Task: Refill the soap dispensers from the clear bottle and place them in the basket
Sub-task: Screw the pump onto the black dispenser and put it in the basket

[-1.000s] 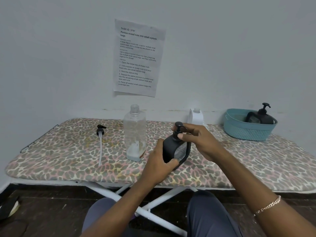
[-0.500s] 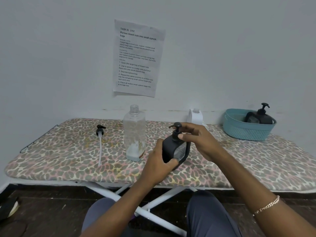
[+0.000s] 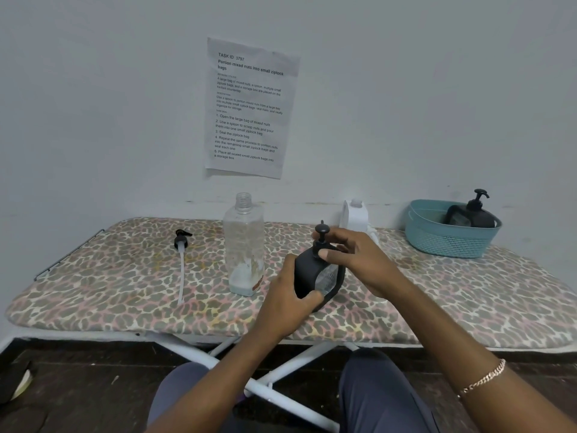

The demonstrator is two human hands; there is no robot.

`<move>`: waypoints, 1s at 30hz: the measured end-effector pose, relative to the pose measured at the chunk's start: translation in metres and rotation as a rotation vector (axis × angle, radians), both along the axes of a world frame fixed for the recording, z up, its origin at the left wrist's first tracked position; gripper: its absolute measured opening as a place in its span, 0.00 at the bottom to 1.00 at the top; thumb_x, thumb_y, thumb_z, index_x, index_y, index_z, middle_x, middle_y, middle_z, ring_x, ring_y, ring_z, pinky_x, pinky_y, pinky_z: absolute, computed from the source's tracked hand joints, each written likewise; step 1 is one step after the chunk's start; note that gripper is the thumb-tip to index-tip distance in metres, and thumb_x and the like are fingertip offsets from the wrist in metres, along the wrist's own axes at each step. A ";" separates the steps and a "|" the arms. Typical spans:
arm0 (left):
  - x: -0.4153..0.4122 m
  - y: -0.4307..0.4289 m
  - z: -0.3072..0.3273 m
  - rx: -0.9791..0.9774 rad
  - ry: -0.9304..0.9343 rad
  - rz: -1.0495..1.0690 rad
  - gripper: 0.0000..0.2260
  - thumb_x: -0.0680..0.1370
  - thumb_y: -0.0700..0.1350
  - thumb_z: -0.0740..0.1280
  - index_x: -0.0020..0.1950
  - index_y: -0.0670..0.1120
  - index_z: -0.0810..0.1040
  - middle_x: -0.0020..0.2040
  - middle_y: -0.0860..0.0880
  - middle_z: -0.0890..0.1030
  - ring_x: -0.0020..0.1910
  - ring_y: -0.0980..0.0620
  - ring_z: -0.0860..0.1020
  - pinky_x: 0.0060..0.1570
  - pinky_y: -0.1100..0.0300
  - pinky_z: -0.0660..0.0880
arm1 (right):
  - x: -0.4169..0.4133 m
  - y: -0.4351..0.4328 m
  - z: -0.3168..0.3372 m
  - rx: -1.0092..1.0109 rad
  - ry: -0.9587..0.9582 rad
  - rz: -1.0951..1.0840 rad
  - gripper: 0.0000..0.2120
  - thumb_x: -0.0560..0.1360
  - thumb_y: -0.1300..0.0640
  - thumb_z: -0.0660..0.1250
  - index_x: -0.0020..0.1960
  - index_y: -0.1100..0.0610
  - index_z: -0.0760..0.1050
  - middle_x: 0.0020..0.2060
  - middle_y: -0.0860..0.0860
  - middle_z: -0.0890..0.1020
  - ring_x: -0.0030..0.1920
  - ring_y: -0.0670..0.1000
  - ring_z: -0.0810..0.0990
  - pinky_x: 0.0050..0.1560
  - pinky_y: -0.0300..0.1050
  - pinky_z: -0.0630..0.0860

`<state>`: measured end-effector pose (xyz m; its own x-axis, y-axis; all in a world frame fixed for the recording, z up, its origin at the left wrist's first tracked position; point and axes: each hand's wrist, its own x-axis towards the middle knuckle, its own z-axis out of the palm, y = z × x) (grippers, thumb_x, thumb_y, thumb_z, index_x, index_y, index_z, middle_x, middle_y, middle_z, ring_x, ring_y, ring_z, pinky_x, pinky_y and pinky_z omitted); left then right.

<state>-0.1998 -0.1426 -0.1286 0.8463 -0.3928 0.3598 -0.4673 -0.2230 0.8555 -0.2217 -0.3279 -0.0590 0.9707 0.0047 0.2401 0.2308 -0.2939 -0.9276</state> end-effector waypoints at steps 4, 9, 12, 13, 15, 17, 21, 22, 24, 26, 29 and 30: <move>0.000 0.000 0.000 -0.001 -0.002 -0.002 0.18 0.75 0.44 0.72 0.59 0.51 0.68 0.48 0.50 0.80 0.41 0.57 0.80 0.35 0.64 0.75 | -0.002 0.001 0.001 0.059 0.029 -0.011 0.15 0.79 0.66 0.71 0.64 0.55 0.83 0.58 0.47 0.87 0.63 0.45 0.83 0.71 0.50 0.75; 0.000 0.000 0.000 -0.006 0.003 -0.002 0.18 0.76 0.45 0.72 0.59 0.54 0.68 0.47 0.50 0.80 0.40 0.55 0.80 0.35 0.64 0.74 | -0.001 0.009 -0.004 0.102 -0.058 -0.155 0.13 0.69 0.60 0.83 0.51 0.51 0.85 0.49 0.48 0.87 0.55 0.48 0.86 0.64 0.56 0.80; -0.001 0.000 0.000 -0.003 0.003 -0.004 0.18 0.76 0.45 0.73 0.60 0.55 0.68 0.47 0.51 0.80 0.40 0.56 0.79 0.35 0.65 0.73 | -0.001 0.011 -0.006 0.039 -0.057 -0.174 0.18 0.67 0.52 0.83 0.55 0.51 0.82 0.51 0.50 0.86 0.55 0.50 0.85 0.62 0.59 0.80; -0.001 0.000 0.000 -0.003 0.004 -0.003 0.18 0.76 0.46 0.72 0.59 0.54 0.68 0.47 0.51 0.80 0.40 0.56 0.79 0.35 0.65 0.73 | -0.002 0.010 -0.005 0.026 -0.046 -0.156 0.18 0.69 0.52 0.82 0.57 0.50 0.82 0.52 0.49 0.86 0.56 0.49 0.85 0.63 0.58 0.80; 0.000 0.000 0.000 -0.005 0.011 -0.005 0.18 0.76 0.46 0.72 0.60 0.54 0.68 0.48 0.50 0.80 0.41 0.55 0.80 0.36 0.64 0.74 | -0.002 0.007 -0.002 0.061 -0.011 -0.063 0.18 0.75 0.58 0.78 0.63 0.48 0.81 0.56 0.46 0.86 0.59 0.46 0.84 0.67 0.53 0.78; -0.001 0.000 0.001 -0.013 0.015 -0.012 0.17 0.76 0.45 0.72 0.60 0.52 0.68 0.48 0.50 0.80 0.41 0.56 0.80 0.36 0.65 0.74 | -0.003 0.003 0.001 0.118 0.030 0.029 0.19 0.79 0.66 0.71 0.67 0.53 0.80 0.60 0.47 0.86 0.63 0.46 0.82 0.69 0.49 0.76; -0.003 0.001 0.002 -0.020 0.017 -0.017 0.17 0.76 0.43 0.72 0.60 0.52 0.69 0.49 0.51 0.80 0.41 0.59 0.80 0.36 0.66 0.74 | -0.003 0.002 0.001 0.144 0.010 0.011 0.16 0.77 0.70 0.72 0.62 0.59 0.83 0.57 0.51 0.87 0.61 0.49 0.84 0.67 0.47 0.78; -0.003 0.001 0.002 -0.020 0.020 -0.016 0.18 0.76 0.43 0.72 0.61 0.52 0.69 0.49 0.52 0.80 0.41 0.59 0.80 0.36 0.66 0.74 | -0.002 0.003 0.000 0.156 -0.007 -0.029 0.14 0.75 0.69 0.74 0.59 0.59 0.85 0.54 0.52 0.88 0.59 0.50 0.85 0.65 0.49 0.79; -0.002 0.001 0.002 -0.018 0.021 -0.013 0.18 0.76 0.44 0.72 0.61 0.53 0.68 0.49 0.52 0.80 0.41 0.58 0.80 0.36 0.66 0.74 | 0.000 0.005 -0.002 0.147 -0.039 -0.085 0.11 0.71 0.67 0.79 0.51 0.57 0.86 0.51 0.53 0.88 0.56 0.52 0.86 0.63 0.54 0.80; -0.002 0.001 0.001 -0.012 0.015 -0.011 0.18 0.76 0.45 0.72 0.61 0.53 0.68 0.48 0.51 0.80 0.41 0.57 0.80 0.35 0.65 0.74 | 0.003 0.007 -0.005 0.128 -0.057 -0.103 0.10 0.70 0.64 0.81 0.47 0.53 0.85 0.49 0.51 0.88 0.55 0.53 0.86 0.63 0.57 0.80; -0.002 0.000 0.000 -0.015 0.020 -0.013 0.18 0.76 0.45 0.72 0.62 0.53 0.69 0.48 0.51 0.80 0.41 0.56 0.80 0.36 0.65 0.75 | 0.002 0.006 -0.005 0.111 -0.046 -0.090 0.11 0.71 0.61 0.80 0.51 0.51 0.85 0.51 0.49 0.87 0.57 0.52 0.85 0.66 0.59 0.78; -0.002 0.000 0.001 -0.018 0.023 -0.016 0.19 0.76 0.45 0.72 0.62 0.52 0.69 0.49 0.51 0.81 0.41 0.56 0.81 0.36 0.65 0.75 | 0.001 0.006 -0.004 0.105 -0.035 -0.072 0.12 0.73 0.61 0.79 0.55 0.52 0.85 0.54 0.49 0.87 0.59 0.51 0.85 0.68 0.59 0.77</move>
